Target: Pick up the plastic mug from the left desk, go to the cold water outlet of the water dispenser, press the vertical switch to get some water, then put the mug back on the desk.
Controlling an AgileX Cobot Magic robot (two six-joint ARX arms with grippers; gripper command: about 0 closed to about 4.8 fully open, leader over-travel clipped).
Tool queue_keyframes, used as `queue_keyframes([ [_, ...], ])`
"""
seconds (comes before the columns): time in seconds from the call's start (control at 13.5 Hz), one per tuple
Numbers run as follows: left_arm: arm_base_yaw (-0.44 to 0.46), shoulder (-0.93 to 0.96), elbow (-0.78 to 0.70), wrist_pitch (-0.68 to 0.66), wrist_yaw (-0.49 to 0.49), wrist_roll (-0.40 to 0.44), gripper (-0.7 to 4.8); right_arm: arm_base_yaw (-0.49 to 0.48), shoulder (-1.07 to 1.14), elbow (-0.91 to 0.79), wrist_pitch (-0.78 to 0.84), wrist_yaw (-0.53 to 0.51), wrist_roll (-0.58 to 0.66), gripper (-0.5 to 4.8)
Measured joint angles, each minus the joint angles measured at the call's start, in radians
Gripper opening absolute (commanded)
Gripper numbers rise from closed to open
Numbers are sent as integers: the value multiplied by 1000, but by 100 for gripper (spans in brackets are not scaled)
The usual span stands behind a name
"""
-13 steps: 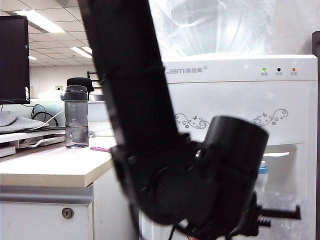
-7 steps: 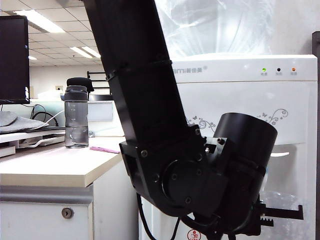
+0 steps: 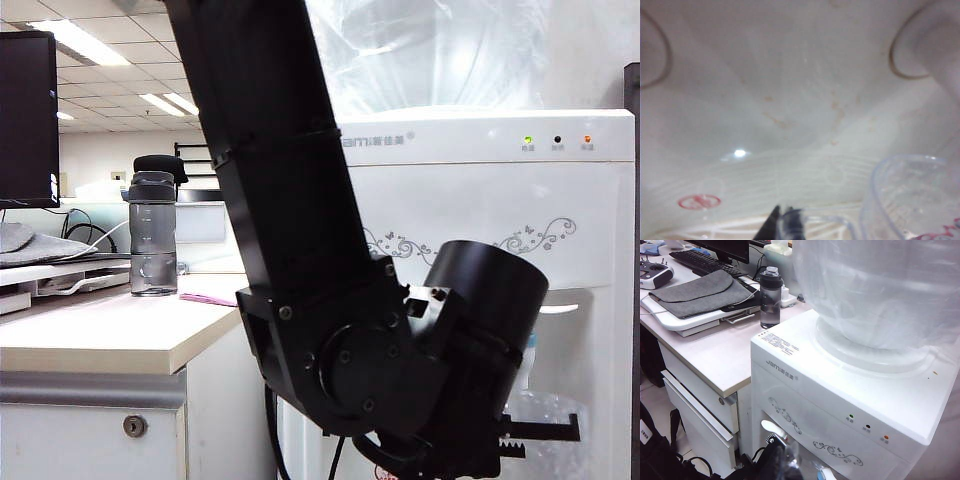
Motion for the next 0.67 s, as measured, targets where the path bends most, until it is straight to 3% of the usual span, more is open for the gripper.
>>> queue_keyframes([
  [0.67,17,1,0,109,-5,-10,-6,0,0,-7,-38,0,27,-1],
])
